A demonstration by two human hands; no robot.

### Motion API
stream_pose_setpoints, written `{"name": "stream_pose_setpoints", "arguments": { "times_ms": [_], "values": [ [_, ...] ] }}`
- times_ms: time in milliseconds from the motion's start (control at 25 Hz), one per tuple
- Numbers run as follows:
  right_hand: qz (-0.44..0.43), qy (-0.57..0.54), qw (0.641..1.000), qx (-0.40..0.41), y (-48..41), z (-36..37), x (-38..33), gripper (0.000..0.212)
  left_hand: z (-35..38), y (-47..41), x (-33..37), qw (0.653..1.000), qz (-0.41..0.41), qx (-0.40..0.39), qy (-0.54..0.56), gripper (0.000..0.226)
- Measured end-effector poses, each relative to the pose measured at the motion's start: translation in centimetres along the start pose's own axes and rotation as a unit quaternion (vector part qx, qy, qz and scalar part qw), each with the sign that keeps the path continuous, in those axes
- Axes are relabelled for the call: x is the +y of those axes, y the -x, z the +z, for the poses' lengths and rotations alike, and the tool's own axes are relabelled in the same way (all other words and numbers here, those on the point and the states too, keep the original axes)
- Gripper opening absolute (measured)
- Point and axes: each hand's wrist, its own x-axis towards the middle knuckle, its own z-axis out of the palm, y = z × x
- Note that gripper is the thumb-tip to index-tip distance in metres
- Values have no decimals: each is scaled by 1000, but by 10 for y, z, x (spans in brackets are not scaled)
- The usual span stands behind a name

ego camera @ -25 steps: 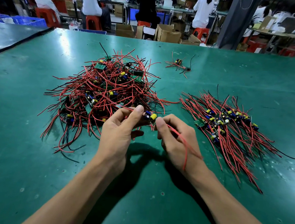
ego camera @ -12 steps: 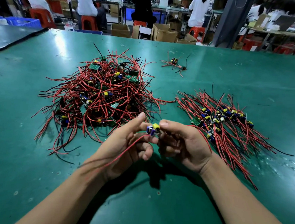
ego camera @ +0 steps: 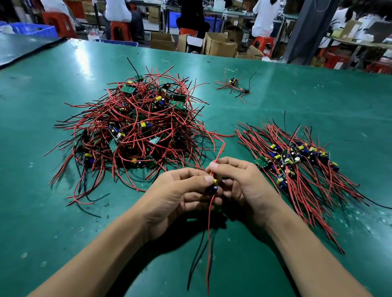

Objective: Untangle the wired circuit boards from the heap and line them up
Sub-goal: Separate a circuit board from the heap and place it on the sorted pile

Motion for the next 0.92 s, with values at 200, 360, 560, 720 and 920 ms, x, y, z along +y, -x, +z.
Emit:
{"name": "stream_pose_setpoints", "arguments": {
  "times_ms": [200, 360, 560, 720, 920],
  "values": [
    [-24, 46, 999, 4, -1, -4, 4, 20, -3, -2, 0, 998, -2, 20, -54, 14],
    [-15, 53, 998, -21, 0, -4, 5, 24, 0, -2, 0, 997, 9, 23, -68, 17],
    [0, 71, 997, -13, -1, -2, 5, 16, 3, -5, -2, 994, 16, 74, -85, 20],
    [-22, 60, 996, 56, -10, -3, 5, 14, 6, -3, -2, 990, 16, 62, -128, 24],
    [-66, -3, 991, 119, -20, -6, 7, 23, 6, -3, -1, 987, 10, 37, -154, 32]
  ]
}}
